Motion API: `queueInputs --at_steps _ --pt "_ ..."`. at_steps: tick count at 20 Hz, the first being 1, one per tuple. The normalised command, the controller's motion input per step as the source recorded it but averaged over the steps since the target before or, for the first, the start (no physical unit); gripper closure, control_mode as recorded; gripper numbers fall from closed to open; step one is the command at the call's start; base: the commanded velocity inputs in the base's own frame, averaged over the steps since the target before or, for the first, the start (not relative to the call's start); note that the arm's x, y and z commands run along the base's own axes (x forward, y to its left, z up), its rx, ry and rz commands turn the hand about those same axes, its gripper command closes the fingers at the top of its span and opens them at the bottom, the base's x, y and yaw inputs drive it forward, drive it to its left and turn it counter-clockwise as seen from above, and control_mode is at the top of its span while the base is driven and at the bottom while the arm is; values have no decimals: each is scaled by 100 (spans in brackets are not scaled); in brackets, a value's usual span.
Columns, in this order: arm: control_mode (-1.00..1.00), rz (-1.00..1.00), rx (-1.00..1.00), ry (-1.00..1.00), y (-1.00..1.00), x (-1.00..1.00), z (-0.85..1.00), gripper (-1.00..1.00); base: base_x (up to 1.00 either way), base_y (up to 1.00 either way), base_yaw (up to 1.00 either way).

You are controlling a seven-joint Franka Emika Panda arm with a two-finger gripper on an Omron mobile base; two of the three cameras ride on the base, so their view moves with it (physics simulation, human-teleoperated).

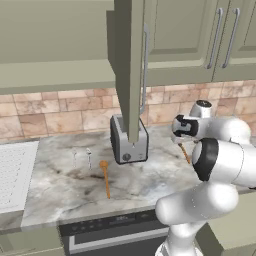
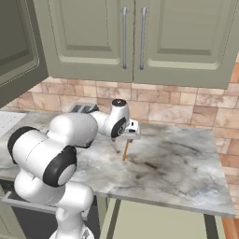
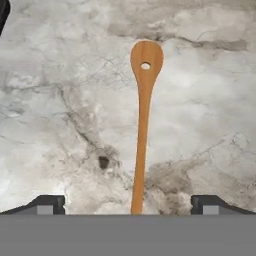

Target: Organize the utensils by type. Pick up the wooden spoons from the counter and place them in the open cabinet. Then pick up the metallic utensils from the counter and place them in the open drawer.

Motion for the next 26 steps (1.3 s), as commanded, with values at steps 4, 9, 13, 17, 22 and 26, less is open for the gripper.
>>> queueInputs --at_steps 4,9,13,17,22,26 --pt "-100 0 0 0 -10 27 -38 -100 0 0 0" --pt "-100 0 0 1 -9 40 -25 -100 0 0 0" --pt "-100 0 0 9 -14 34 -17 -100 0 0 0" --pt "-100 0 1 16 -10 19 -24 -100 0 0 0" --pt "-100 0 1 11 -4 18 -29 -100 0 0 0" --pt "-100 0 1 0 -2 17 -22 -100 0 0 0"
